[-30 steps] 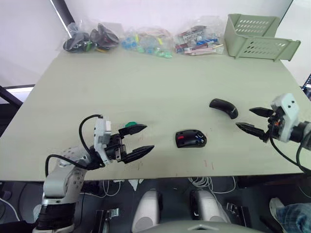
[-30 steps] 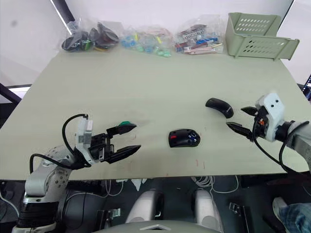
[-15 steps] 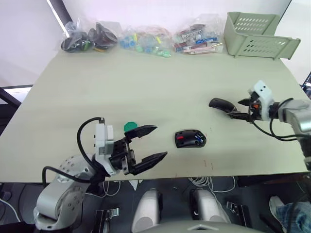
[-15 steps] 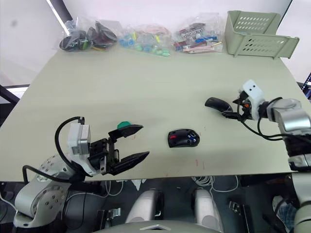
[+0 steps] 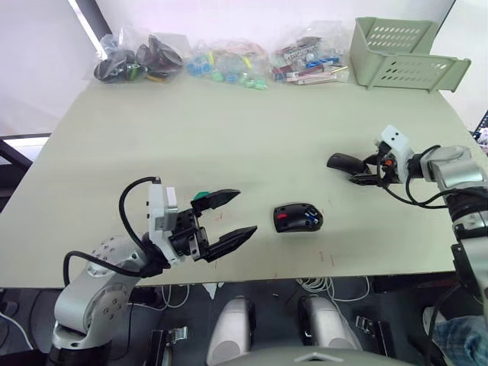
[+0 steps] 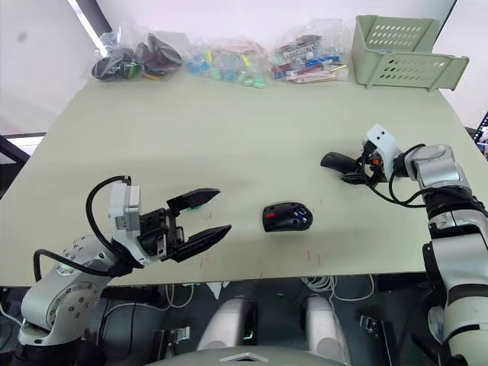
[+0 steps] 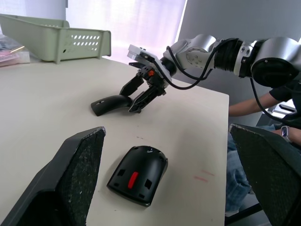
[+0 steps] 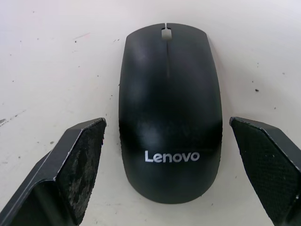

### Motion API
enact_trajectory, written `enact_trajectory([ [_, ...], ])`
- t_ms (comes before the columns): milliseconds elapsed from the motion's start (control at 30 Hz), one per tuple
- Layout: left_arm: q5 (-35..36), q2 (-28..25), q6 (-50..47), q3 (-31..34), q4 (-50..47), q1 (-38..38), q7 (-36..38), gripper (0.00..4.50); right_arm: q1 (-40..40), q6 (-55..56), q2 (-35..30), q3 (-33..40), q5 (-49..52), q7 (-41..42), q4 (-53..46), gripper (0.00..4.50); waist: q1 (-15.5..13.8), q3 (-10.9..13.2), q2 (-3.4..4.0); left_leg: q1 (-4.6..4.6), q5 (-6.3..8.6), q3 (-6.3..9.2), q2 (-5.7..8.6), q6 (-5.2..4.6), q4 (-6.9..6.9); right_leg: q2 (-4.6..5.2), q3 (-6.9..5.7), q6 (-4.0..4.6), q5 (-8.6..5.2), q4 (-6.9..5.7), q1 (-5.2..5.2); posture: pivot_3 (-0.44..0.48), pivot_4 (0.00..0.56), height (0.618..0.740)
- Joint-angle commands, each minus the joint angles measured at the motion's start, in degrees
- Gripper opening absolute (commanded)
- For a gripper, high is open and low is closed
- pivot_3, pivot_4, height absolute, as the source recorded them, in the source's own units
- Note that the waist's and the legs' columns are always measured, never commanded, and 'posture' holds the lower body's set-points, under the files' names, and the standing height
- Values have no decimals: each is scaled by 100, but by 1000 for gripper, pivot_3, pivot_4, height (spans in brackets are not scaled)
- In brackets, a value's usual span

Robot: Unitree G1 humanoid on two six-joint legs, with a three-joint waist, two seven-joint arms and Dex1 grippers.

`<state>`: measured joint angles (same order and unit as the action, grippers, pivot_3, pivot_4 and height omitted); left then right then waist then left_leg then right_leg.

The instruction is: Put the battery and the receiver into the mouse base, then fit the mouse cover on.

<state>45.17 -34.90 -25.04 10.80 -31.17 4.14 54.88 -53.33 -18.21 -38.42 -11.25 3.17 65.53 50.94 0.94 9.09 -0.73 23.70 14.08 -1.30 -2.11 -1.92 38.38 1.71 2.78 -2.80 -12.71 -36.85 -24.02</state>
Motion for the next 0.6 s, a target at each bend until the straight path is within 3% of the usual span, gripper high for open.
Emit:
enact_trajectory([
  [33,27,-63,170,90,-13,-64,122,4500,-254,212,-2,55,-131,144,218,4420,1,0,0,-1,0,0,0,0,0,0,1,0,0,0,0,0,150,740],
  [600,-156,-63,598,72,550,7,648,4500,-519,255,56,198,-313,384,588,4420,5,7,11,-1,0,-2,0,0,0,1,2,1,0,-1,-1,0,150,740],
])
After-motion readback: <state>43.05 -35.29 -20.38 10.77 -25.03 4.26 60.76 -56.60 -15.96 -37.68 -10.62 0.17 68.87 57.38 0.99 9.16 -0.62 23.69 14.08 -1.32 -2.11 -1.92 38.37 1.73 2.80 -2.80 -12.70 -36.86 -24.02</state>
